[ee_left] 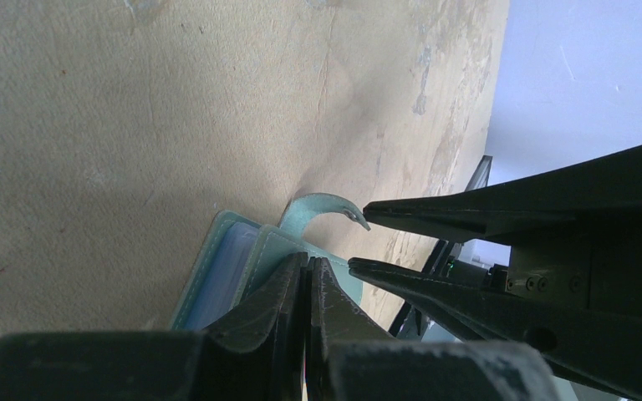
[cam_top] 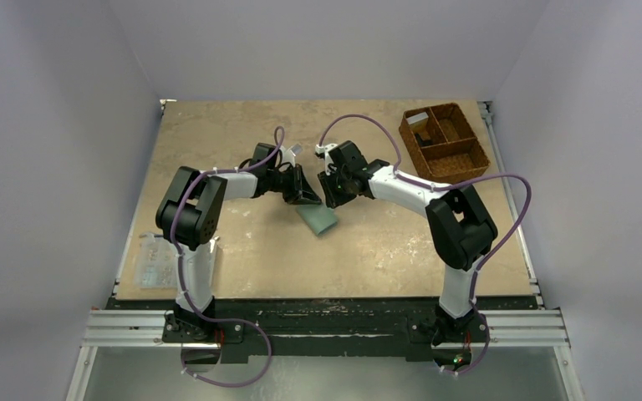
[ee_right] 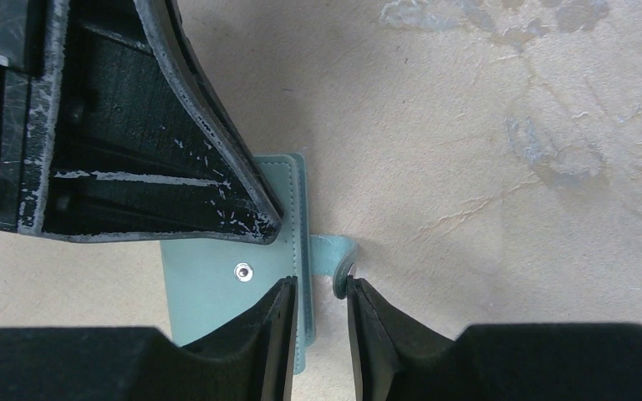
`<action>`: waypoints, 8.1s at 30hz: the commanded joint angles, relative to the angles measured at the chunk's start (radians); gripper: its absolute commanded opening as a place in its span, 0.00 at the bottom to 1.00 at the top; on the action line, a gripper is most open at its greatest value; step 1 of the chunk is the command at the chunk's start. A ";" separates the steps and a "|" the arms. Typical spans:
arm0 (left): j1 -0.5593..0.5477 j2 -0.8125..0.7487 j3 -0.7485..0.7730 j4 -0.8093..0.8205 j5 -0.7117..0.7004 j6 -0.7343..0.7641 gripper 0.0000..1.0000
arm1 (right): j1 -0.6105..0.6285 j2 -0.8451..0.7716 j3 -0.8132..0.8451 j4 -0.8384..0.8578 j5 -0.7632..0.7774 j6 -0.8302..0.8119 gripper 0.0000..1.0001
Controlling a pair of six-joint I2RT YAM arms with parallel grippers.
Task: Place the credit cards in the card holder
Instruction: Close the card holder at the center of the board.
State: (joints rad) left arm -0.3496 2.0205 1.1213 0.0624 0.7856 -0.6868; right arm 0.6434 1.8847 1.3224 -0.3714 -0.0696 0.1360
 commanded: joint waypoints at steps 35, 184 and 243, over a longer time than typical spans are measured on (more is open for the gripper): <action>-0.023 0.049 -0.040 -0.139 -0.080 0.076 0.00 | -0.088 -0.080 -0.136 0.239 -0.325 0.054 0.00; -0.048 0.048 -0.050 -0.131 -0.083 0.069 0.00 | -0.178 0.043 -0.246 0.528 -0.667 0.525 0.00; -0.049 0.048 -0.055 -0.134 -0.095 0.069 0.00 | 0.055 0.011 -0.567 0.742 -0.069 0.496 0.00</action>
State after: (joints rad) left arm -0.3637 2.0205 1.1191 0.0582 0.7933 -0.6842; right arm 0.6678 1.8172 0.8677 0.3977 -0.1925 0.6224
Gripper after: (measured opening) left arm 0.045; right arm 0.024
